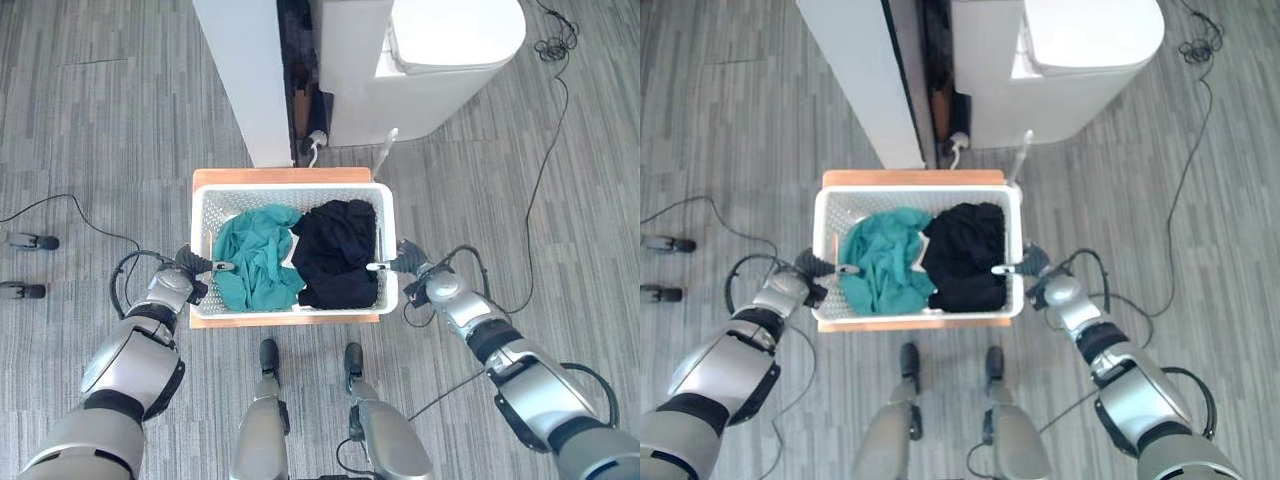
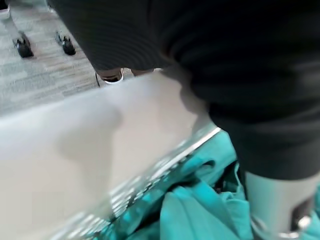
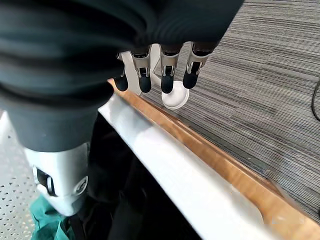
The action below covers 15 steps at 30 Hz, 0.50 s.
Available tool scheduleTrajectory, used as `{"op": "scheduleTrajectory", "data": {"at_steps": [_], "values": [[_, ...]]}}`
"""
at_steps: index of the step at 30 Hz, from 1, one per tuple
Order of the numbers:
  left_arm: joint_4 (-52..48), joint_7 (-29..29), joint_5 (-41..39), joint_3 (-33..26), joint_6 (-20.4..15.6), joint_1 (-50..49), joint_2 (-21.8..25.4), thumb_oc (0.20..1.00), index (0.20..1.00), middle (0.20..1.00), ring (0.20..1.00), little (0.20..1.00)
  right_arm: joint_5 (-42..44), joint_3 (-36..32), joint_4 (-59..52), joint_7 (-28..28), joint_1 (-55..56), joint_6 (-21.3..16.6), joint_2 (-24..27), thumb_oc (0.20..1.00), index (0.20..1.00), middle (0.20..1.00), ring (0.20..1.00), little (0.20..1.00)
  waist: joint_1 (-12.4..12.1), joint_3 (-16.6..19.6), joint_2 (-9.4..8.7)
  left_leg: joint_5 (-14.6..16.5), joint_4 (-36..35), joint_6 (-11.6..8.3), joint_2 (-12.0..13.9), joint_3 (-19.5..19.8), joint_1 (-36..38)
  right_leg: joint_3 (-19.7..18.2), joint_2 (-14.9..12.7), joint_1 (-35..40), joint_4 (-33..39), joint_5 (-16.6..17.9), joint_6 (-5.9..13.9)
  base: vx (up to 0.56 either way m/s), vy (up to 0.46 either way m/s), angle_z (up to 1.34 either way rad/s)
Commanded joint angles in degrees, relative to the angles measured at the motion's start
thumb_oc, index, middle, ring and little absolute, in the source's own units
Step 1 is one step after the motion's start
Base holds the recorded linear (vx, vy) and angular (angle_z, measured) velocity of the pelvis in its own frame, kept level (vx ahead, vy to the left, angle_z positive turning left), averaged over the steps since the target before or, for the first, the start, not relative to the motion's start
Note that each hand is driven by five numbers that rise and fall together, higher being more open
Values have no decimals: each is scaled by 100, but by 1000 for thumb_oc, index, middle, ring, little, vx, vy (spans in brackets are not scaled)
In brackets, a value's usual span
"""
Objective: Grab the laundry basket,head to the washer,open it,put in the laundry and shut it.
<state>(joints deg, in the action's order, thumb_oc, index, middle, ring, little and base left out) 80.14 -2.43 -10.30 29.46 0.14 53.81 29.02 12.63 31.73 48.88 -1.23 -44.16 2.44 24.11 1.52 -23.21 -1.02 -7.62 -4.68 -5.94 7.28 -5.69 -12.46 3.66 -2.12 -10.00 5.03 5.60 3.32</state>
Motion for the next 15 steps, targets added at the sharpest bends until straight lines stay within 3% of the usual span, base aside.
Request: {"op": "scheduleTrajectory", "data": {"at_steps": [1,2,3,4,5,6,7,8,12,15], "values": [[588,-45,142,68,27,315,-132,1000,1000,1000,1000,1000,43,33,115,-75,-316,-208,90,1000,1000,1000,1000,1000,92,84,-279,436,780,50,71,102,-329,24,-567,-568,-682,-88,465,0,0,0],[596,-28,106,71,25,321,-150,944,944,944,944,944,73,41,206,-75,-354,-203,76,1000,1000,1000,1000,1000,92,78,-284,434,773,52,69,102,-325,18,-564,-565,-673,-87,461,0,0,0],[612,-16,97,80,30,324,-173,944,944,944,944,944,100,46,291,-71,-409,-190,46,1000,1000,1000,1000,1000,95,73,-290,430,768,51,68,100,-327,10,-559,-566,-658,-80,457,0,0,0],[613,-16,97,80,29,325,-172,777,777,777,777,777,101,48,296,-71,-413,-192,44,1000,1000,1000,1000,1000,95,72,-291,430,768,51,68,99,-326,9,-559,-566,-657,-80,457,0,0,0],[628,-6,104,92,48,328,-167,526,526,526,526,526,118,61,368,-57,-471,-177,30,1000,1000,1000,1000,1000,97,66,-300,428,761,51,66,91,-329,4,-556,-569,-644,-76,454,0,0,0],[654,5,115,113,53,323,-160,526,526,526,526,526,112,94,419,-42,-507,-156,8,1000,1000,1000,1000,1000,94,63,-307,427,751,51,64,91,-328,-1,-549,-571,-634,-75,451,0,0,0],[658,27,133,138,51,329,-162,200,200,200,200,200,108,132,464,-15,-567,-145,-17,636,636,636,636,636,96,55,-313,423,739,51,62,91,-328,-6,-545,-581,-626,-70,449,0,0,0],[648,23,159,167,55,344,-154,200,200,200,200,200,106,171,505,-7,-617,-141,-36,495,495,495,495,495,98,47,-321,418,728,52,60,96,-335,-4,-544,-590,-621,-59,447,0,0,0],[590,52,310,306,40,326,-117,200,200,200,200,200,130,294,661,24,-720,-129,-176,200,200,200,200,200,92,19,-346,392,680,51,59,108,-372,-6,-530,-618,-567,-34,445,0,0,0],[560,67,342,323,35,258,-146,200,200,200,200,200,34,376,691,46,-703,-121,-264,200,200,200,200,200,80,18,-354,375,654,49,56,110,-380,0,-522,-620,-553,-28,446,0,0,0]]}}
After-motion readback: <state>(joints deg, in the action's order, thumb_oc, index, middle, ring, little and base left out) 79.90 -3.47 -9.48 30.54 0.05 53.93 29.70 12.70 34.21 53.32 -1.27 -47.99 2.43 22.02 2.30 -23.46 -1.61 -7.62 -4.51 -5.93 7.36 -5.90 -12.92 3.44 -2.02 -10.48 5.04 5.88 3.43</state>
